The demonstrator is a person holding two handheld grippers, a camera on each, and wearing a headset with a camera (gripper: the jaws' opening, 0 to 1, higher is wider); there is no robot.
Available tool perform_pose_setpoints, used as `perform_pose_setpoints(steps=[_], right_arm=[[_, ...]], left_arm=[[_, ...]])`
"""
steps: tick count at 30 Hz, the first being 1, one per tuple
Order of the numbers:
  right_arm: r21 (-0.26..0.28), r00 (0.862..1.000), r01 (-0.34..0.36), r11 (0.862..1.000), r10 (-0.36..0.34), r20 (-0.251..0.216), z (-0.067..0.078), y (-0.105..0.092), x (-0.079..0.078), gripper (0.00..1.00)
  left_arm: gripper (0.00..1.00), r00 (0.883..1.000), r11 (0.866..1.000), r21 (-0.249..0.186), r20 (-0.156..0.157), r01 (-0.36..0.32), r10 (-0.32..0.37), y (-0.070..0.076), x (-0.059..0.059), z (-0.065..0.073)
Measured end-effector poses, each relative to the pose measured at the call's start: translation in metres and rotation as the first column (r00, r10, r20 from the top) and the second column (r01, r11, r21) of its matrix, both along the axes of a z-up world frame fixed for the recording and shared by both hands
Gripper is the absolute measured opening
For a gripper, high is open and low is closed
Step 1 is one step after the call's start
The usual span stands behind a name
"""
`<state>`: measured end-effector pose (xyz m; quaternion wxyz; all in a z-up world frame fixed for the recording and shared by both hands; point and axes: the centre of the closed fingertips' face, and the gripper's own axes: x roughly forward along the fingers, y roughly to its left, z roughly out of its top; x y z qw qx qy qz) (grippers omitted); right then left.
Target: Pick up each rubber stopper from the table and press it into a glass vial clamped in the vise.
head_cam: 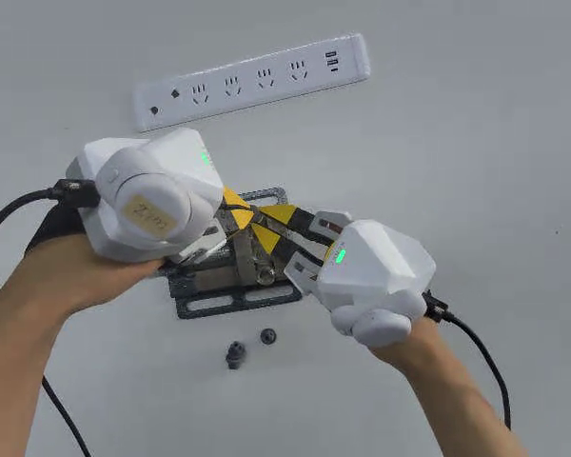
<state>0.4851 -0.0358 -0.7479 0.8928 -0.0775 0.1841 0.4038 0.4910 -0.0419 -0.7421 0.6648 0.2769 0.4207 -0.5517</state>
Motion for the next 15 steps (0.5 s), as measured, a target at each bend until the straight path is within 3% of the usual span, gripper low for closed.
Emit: perform_pose_setpoints(steps=[1,5,11,15], right_arm=[[0.002,1.0,-0.003,1.0,0.003,-0.003,-0.0003,0.0008,-0.0005,0.05],[0.013,1.0,0.008,1.0,-0.008,-0.005,-0.0005,-0.0002,0.0003,0.05],[0.004,1.0,0.005,1.0,-0.005,0.008,0.0002,0.0012,0.0004,0.06],[0.014,1.0,0.01,1.0,-0.011,0.018,0.0004,0.0,0.0003,0.14]], left_arm=[[0.0,1.0,1.0,-0.015,-0.023,0.002,-0.002,-0.0032,-0.0043,0.0008],[0.0,1.0,1.0,-0.004,-0.003,0.019,-0.019,-0.0077,-0.0069,0.0002],[0.0,0.999,1.0,-0.004,-0.04,-0.016,0.016,-0.0045,-0.0065,-0.0001],[0.0,0.998,0.999,-0.016,-0.053,-0.033,0.032,-0.0041,-0.0062,0.0]])
